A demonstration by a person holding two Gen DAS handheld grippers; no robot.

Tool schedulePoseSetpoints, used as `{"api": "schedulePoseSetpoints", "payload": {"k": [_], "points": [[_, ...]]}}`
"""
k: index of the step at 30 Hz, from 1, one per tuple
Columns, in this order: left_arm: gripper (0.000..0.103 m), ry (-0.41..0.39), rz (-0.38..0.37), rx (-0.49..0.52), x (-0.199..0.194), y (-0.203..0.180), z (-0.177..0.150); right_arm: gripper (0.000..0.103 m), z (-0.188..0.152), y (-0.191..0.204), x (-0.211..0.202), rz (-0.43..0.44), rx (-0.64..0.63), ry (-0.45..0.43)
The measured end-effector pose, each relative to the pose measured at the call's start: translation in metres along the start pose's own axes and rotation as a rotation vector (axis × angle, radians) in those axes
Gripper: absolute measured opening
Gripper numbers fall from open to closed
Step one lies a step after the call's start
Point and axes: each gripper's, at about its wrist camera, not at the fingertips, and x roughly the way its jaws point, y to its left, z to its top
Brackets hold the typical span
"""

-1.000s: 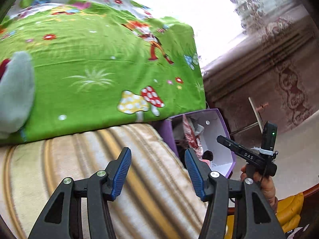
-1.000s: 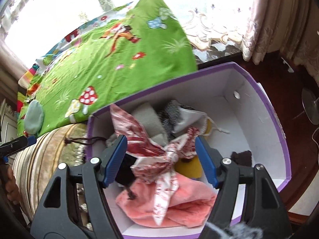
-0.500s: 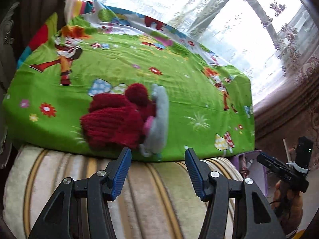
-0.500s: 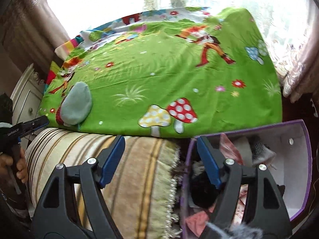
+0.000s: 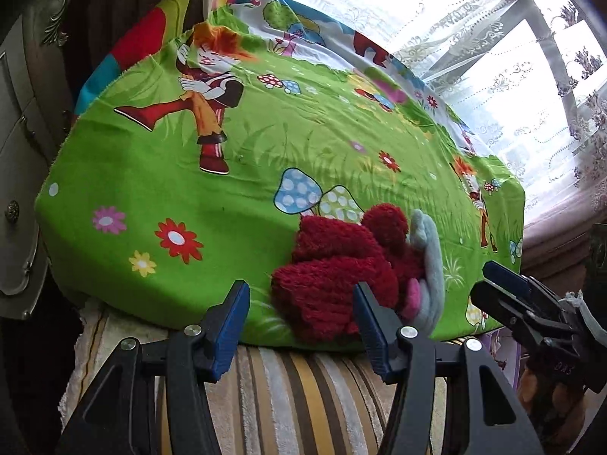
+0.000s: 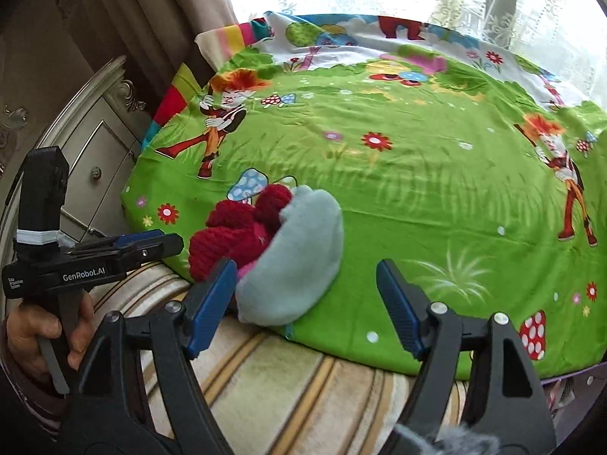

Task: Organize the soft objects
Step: 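Move both open tools back to the red bear and grey elephant puppet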

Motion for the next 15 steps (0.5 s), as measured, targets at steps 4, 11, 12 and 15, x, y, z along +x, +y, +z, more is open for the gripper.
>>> {"api": "schedulePoseSetpoints", "payload": {"k": [4,11,12,15], "points": [[0.057,0.038,-0.027,0.046,0.009,0.004,0.014,0.079,0.011,0.010,0.033,-0.006,-0.008,0.042],[0.057,0.106,-0.149,0.072,0.040,0.013,0.039,0.079,-0.004,-0.017,0.050,-0.074,0.020,0.112],[0.057,0.120,-0.167,0.073,0.044,0.013,0.041,0.079,-0.006,-0.023,0.049,-0.091,0.023,0.115],[0.058,0.150,-0.199,0.116,0.055,0.007,0.044,0.079,-0.015,-0.043,0.046,-0.131,0.041,0.137]]}}
